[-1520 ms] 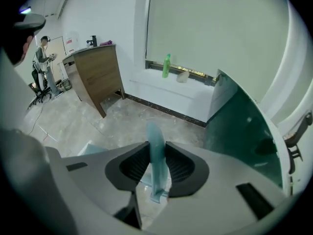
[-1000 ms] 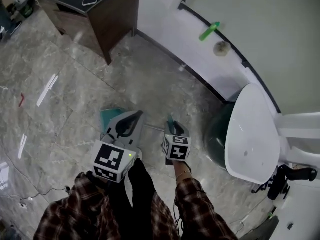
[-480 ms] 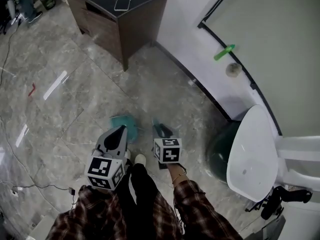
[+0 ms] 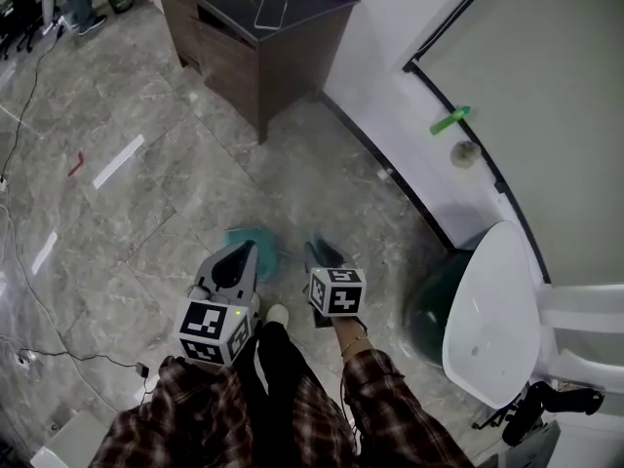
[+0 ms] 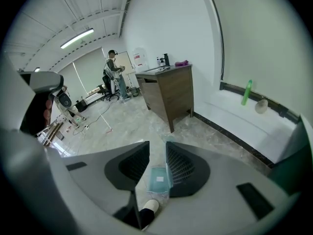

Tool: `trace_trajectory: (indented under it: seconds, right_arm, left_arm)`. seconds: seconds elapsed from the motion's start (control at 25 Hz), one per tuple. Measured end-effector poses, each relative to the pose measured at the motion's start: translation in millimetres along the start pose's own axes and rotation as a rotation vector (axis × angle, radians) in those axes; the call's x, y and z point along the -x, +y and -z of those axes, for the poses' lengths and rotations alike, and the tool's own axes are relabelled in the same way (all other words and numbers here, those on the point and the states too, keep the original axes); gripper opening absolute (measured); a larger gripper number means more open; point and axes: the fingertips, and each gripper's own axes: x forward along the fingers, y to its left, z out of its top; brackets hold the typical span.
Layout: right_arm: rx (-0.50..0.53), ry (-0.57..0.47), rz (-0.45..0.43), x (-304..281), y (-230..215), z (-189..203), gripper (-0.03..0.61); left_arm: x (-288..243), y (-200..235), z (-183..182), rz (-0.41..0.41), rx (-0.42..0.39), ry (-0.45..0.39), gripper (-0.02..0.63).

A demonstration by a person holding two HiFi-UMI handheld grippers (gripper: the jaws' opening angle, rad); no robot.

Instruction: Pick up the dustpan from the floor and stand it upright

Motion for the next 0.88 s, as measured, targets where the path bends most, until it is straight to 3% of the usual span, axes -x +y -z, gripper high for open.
trace_trajectory:
  seconds: [0.24,0.44,0.64,0.76,0.88]
  right_arm:
    - [-0.020,-0.110,-0.061,42.0,8.3,-32.4,0.114]
    - [-0.021,-0.266,-0.165,106.6,26.9,-85.4,0.112]
    - [-0.031,-0.454,-0.205,180.3,35.3,-136.6,0.076]
    - [0.014,-0.551,-0.179,226.5,34.9,-158.7,0.042]
    - [0.091,-0.597,-0.098,259.3,27.8,-166.0,0.030]
  left_arm:
    - [3.2,-23.5,-17.8,0.036,-0.018,-0.023,0.011]
    - [4.8,-61.8,-51.7,0.089,-0.063,-0.049,0.011]
    - [8.4,-100.8,-85.6,0.151,-0.101,-0.094,0.011]
    - [13.0,-123.9,-102.5,0.192,-0.120,-0.118,0.012]
    - [14.8,-147.7,-114.2,0.234,-0.164,-0.135,0.012]
